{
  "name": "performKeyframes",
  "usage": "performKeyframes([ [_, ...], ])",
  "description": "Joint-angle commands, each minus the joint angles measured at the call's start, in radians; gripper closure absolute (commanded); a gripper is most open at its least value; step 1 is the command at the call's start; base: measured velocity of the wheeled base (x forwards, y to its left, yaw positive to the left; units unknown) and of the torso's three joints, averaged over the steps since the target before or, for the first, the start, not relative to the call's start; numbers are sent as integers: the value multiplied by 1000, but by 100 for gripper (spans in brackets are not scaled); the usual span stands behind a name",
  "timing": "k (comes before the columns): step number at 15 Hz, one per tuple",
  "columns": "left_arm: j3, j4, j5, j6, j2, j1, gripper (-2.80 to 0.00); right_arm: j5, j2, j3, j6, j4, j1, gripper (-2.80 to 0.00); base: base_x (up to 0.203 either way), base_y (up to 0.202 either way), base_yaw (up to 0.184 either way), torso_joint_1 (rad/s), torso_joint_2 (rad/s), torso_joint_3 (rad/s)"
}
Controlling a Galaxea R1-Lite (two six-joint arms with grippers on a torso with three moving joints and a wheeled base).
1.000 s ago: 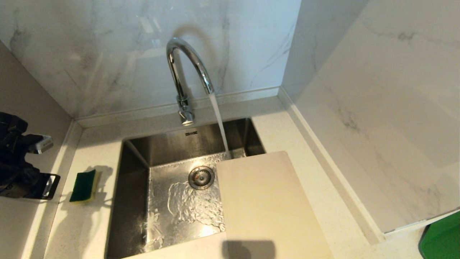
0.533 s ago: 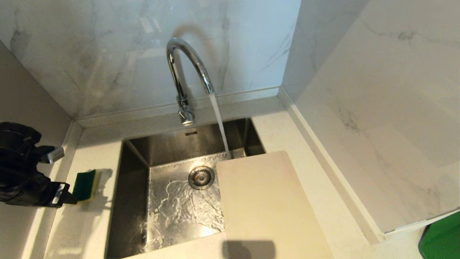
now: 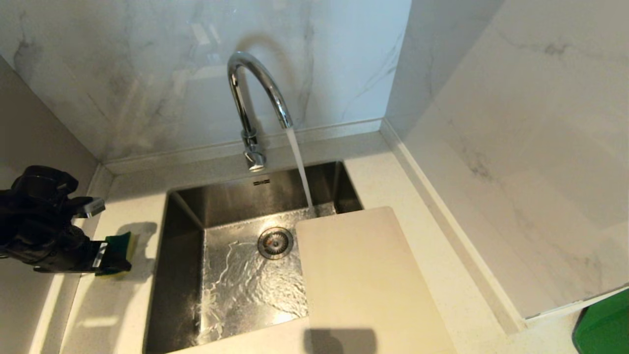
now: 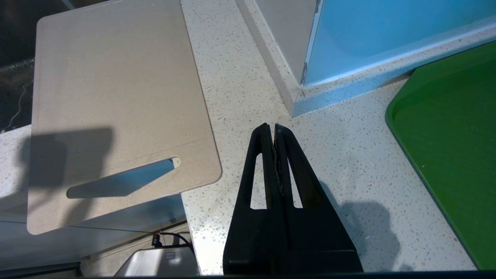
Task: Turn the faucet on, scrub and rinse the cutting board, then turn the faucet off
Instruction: Pick up the cleaning cloth
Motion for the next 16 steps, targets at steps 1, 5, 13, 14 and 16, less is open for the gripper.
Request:
performKeyframes([
  [1,-39,3,-2,-14,49,1,-280,0,0,0,1,0,0,0,0,0,0,0,0,0],
  [5,-70,36,-6,-15,73,3,-280,0,0,0,1,0,0,0,0,0,0,0,0,0],
  [13,-114,62,-6,-10,120,42,-280,0,0,0,1,0,0,0,0,0,0,0,0,0],
  [14,-122,62,-12,-10,127,44,-280,0,0,0,1,0,0,0,0,0,0,0,0,0],
  [16,-132,62,-18,-11,139,49,-280,0,1,0,1,0,0,0,0,0,0,0,0,0],
])
